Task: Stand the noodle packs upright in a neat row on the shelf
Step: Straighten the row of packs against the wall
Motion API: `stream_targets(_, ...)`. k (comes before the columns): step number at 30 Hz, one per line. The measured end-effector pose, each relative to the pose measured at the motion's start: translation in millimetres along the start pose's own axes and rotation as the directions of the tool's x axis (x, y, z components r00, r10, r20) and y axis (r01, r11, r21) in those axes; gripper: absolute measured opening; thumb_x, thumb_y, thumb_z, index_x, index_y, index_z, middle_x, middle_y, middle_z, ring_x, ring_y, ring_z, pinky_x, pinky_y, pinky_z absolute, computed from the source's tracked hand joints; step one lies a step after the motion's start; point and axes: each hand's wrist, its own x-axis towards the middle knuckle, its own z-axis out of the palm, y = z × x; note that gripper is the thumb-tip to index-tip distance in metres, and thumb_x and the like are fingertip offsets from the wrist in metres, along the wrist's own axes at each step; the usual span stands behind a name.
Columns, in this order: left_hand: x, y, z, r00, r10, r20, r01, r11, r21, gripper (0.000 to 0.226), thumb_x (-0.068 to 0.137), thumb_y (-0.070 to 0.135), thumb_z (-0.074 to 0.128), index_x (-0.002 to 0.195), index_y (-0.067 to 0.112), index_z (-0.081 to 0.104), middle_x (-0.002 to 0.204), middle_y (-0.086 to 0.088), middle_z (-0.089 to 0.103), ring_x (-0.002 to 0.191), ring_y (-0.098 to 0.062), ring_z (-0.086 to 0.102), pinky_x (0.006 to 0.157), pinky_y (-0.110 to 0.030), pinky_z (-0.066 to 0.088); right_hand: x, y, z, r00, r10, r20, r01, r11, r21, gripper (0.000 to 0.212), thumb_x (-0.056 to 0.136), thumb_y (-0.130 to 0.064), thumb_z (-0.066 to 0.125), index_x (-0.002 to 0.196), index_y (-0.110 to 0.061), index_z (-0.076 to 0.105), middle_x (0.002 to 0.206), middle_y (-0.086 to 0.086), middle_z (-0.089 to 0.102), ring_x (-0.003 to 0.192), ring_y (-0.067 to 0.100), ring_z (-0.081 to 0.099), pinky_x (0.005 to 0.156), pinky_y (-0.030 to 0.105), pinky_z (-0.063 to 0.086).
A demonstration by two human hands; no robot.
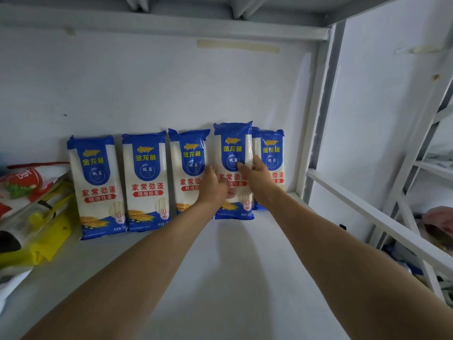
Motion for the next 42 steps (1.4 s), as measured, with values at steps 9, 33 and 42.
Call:
stream_targets(9,12,-21,12,0.992,0.085,-0.093,-0.072,0.989,0.128,0.049,0.077,0.000,0.072,0.121,0.005,0.052,0.121,-0.013,0.064,0.113,-0.029,0.063,0.096,-0.044,0.054,18,10,9,1.000,0.029,-0.002,-0.029,0.991,-0.128,0.024,0.098,-0.022,0.051,0.119,-0.011,0.050,0.114,0.012,0.069,0.093,0.024,0.069,0.078,0.037,0.058)
stream_targets(33,-32,-83,-23,0.929,0.085,-0.361,0.202,0.702,0.683,0.077,0.085,0.010,0.068,0.147,0.001,0.023,0.145,-0.019,0.041,0.133,-0.032,0.045,0.099,-0.042,0.050,-51,88,20,0.972,-0.120,-0.202,-0.059,0.705,-0.707,0.068,0.095,-0.012,0.051,0.153,-0.024,0.019,0.134,0.013,0.055,0.120,0.030,0.055,0.098,0.041,0.049)
stream_targets(42,-52,-88,-38,0.948,0.161,-0.273,0.062,0.752,0.657,0.076,0.089,0.010,0.064,0.151,0.006,0.021,0.153,-0.013,0.032,0.141,-0.027,0.036,0.104,-0.039,0.049,-49,87,-5,0.909,-0.272,-0.316,0.027,0.794,-0.607,0.042,0.096,-0.025,0.054,0.136,-0.015,0.043,0.134,0.012,0.052,0.122,0.031,0.055,0.093,0.044,0.052)
